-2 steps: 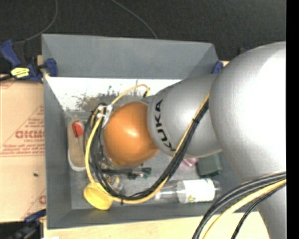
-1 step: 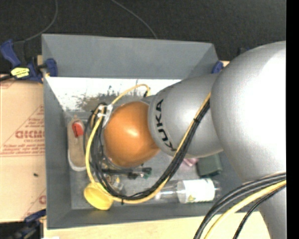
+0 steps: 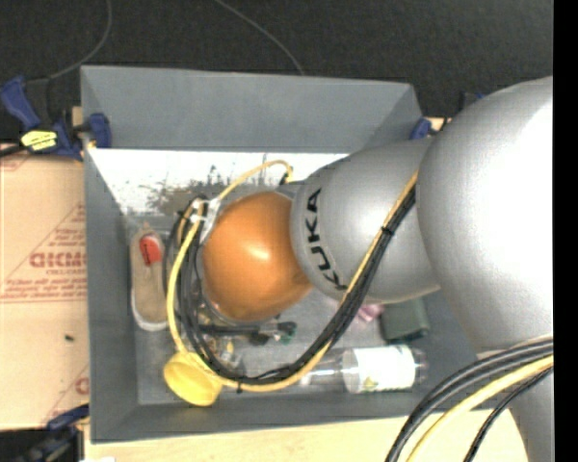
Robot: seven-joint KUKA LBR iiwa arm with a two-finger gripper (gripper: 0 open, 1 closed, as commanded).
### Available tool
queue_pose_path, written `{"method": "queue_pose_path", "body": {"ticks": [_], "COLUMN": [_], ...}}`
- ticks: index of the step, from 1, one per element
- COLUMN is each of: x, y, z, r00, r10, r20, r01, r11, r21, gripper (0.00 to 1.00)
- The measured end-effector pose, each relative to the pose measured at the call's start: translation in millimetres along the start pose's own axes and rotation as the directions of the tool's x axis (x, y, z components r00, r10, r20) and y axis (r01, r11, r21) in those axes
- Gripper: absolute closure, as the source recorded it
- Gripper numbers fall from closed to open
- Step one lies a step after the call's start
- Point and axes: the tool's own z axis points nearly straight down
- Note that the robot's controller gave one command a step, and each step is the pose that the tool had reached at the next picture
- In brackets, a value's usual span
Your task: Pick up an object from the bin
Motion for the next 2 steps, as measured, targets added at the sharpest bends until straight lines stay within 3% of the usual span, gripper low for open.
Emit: {"method": "queue_pose_path", "body": {"ticks": [2], "x": [-1.4], "y": [-1.2], "z": [-23.9], "r00": [1.0], "r10": [0.002], "r20": [0.005], "r01": [-0.002], "r11": [1.0], "r21": [0.004], "gripper": [1.0]}}
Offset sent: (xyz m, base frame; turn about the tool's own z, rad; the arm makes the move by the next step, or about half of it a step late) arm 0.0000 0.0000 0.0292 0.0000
